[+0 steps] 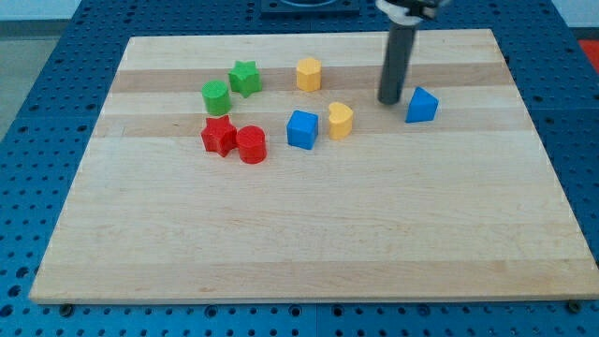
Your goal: Arrange yellow heart to the bottom of the triangle
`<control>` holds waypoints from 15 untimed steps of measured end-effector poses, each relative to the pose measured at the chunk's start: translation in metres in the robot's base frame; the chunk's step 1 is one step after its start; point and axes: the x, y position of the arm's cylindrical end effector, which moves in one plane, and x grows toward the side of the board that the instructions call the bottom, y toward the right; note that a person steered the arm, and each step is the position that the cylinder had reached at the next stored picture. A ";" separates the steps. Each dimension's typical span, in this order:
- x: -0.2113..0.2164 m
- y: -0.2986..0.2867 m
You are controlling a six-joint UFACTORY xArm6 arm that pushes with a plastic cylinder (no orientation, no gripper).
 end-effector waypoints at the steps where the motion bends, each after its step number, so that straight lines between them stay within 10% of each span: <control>1: -0.021 -0.056; 8: 0.079 -0.101; 15: 0.079 0.021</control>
